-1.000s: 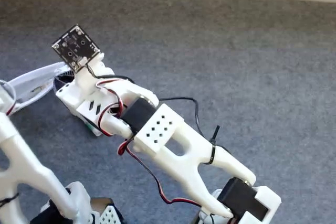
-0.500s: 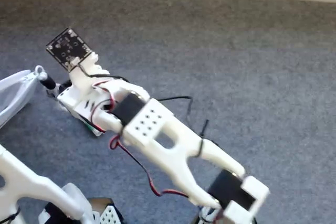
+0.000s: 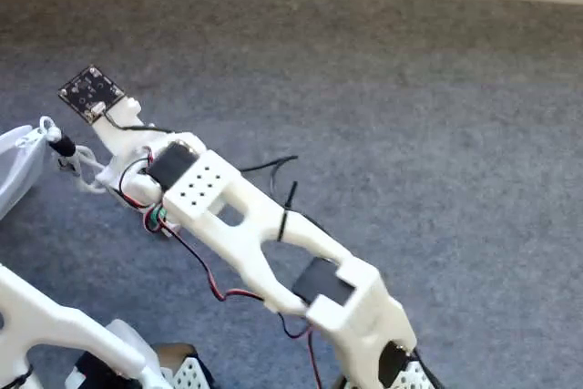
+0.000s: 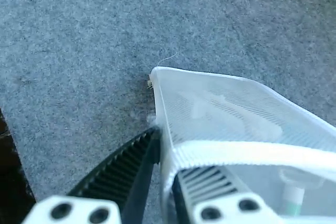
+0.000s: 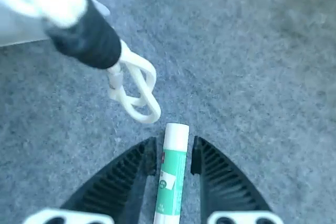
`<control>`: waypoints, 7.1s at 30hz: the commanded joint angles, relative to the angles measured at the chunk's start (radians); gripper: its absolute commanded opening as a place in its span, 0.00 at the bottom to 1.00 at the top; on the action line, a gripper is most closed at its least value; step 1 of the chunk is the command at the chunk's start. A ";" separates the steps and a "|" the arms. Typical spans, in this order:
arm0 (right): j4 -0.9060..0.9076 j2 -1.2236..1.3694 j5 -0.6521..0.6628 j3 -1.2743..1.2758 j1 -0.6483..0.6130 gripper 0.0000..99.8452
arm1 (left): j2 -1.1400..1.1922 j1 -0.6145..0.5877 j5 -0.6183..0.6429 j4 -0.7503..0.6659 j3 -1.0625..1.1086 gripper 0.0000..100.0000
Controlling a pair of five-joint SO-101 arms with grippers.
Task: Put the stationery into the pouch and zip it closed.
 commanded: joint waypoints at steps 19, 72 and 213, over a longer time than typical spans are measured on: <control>0.176 0.441 0.008 -0.584 -0.010 0.11 | -0.050 -0.005 0.017 -0.017 -0.002 0.01; 0.530 0.584 0.003 -1.300 0.117 0.00 | -0.056 0.234 0.014 -0.023 0.024 0.01; -1.673 -1.308 0.064 1.501 0.012 0.00 | -0.048 0.745 -0.170 0.060 0.024 0.01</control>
